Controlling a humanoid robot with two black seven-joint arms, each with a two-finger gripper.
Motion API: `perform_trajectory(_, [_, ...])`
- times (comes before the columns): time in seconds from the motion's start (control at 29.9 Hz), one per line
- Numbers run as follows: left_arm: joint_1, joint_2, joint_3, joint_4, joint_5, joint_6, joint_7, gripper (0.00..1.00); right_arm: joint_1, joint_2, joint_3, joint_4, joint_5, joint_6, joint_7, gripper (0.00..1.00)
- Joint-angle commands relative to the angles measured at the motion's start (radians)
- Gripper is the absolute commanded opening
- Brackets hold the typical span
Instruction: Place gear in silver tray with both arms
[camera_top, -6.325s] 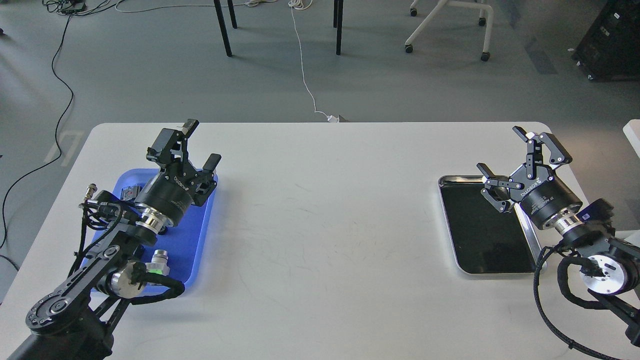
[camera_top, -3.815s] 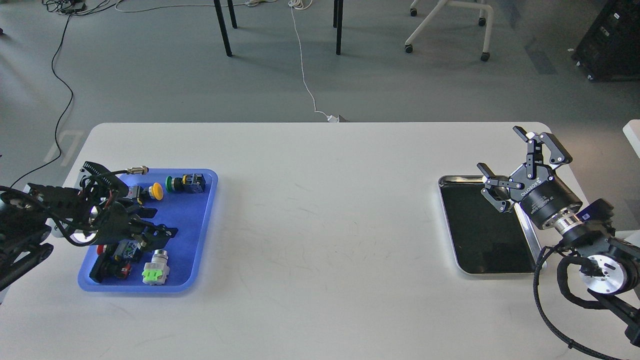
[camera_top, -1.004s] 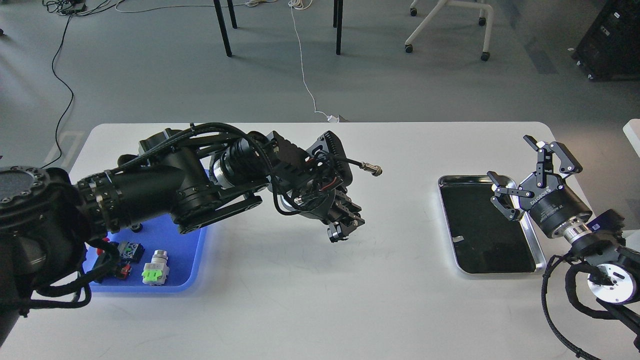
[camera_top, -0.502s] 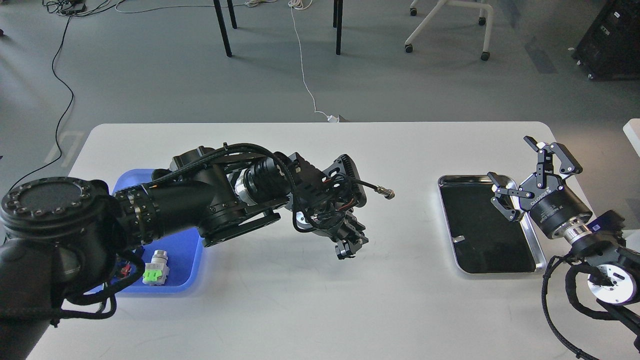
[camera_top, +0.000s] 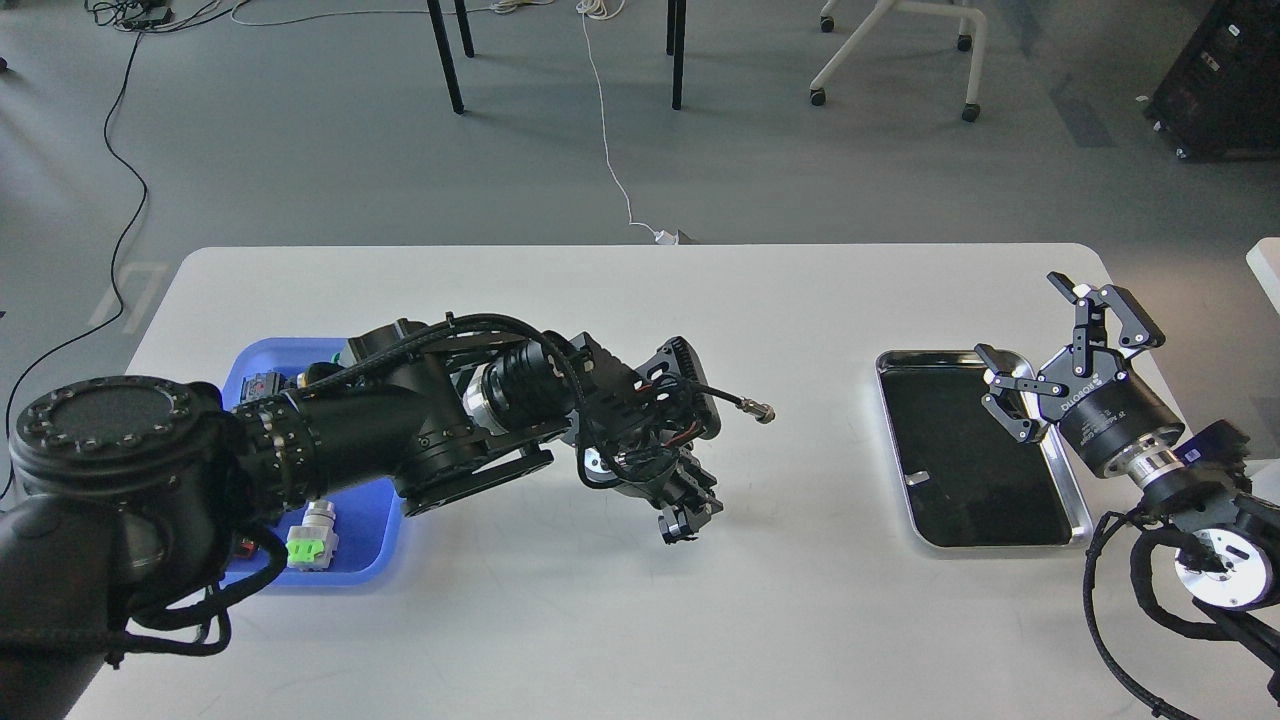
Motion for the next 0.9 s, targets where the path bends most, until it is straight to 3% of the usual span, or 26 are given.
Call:
perform_trajectory(0.0, [0.011, 0.0, 0.0, 0.0, 0.0, 0.0, 0.0, 0.45, 0.0, 0.0, 0.002, 0.0, 0.0, 0.0, 0.0, 0.99])
perform_trajectory(0.13, [0.016, 0.0, -0.011, -0.001, 0.0, 0.0, 0.0, 0.74, 0.0, 0.0, 0.0, 0.0, 0.0, 0.0, 0.0, 0.99])
perform_trajectory(0.33, [-0.007, 0.026, -0.075, -0.021, -0.008, 0.0, 0.0, 0.86, 0.0, 0.0, 0.0, 0.001, 0.0, 0.003, 0.0, 0.99])
perform_trajectory(0.47, [-0.03, 0.087, -0.159, -0.067, -0.138, 0.0, 0.0, 0.93, 0.0, 0.0, 0.0, 0.003, 0.0, 0.003, 0.0, 0.99])
perform_trajectory(0.67, [0.015, 0.248, -0.264, -0.145, -0.625, 0.0, 0.0, 0.98, 0.002, -0.003, -0.008, 0.012, -0.003, 0.011, 0.0, 0.99])
perform_trajectory(0.87, [0.202, 0.452, -0.325, -0.265, -1.156, 0.186, 0.0, 0.98, 0.012, -0.044, -0.028, 0.027, -0.058, 0.025, 0.0, 0.99])
